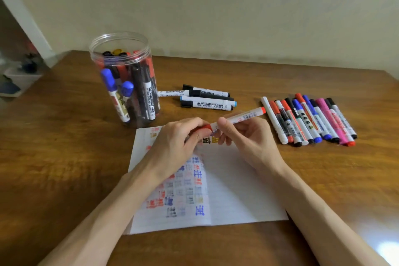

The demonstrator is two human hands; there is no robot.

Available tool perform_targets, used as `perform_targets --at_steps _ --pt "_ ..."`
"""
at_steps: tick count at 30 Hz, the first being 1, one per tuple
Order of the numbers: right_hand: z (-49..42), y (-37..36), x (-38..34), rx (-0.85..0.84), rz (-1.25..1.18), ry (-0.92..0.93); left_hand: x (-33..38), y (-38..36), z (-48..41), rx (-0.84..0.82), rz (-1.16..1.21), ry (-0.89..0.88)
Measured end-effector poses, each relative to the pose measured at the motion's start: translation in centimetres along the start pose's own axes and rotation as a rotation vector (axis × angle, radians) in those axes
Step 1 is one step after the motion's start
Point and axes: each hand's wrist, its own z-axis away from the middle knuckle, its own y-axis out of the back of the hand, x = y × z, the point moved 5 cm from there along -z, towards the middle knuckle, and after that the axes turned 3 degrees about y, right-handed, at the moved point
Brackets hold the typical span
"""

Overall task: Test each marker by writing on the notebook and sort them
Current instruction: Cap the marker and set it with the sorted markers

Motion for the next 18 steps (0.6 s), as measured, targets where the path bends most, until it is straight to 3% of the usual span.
perform_targets --at_steps 10,18 --pt "0.1 0.2 -1.1 -0.088 -0.019 0.112 -0.1 0.4 -0.1 -0.122 0.136 0.104" --pt "0.1 0.2 -1.4 -0.076 -0.100 0.051 0.6 0.7 -0.3 -0.162 0.236 0.090"
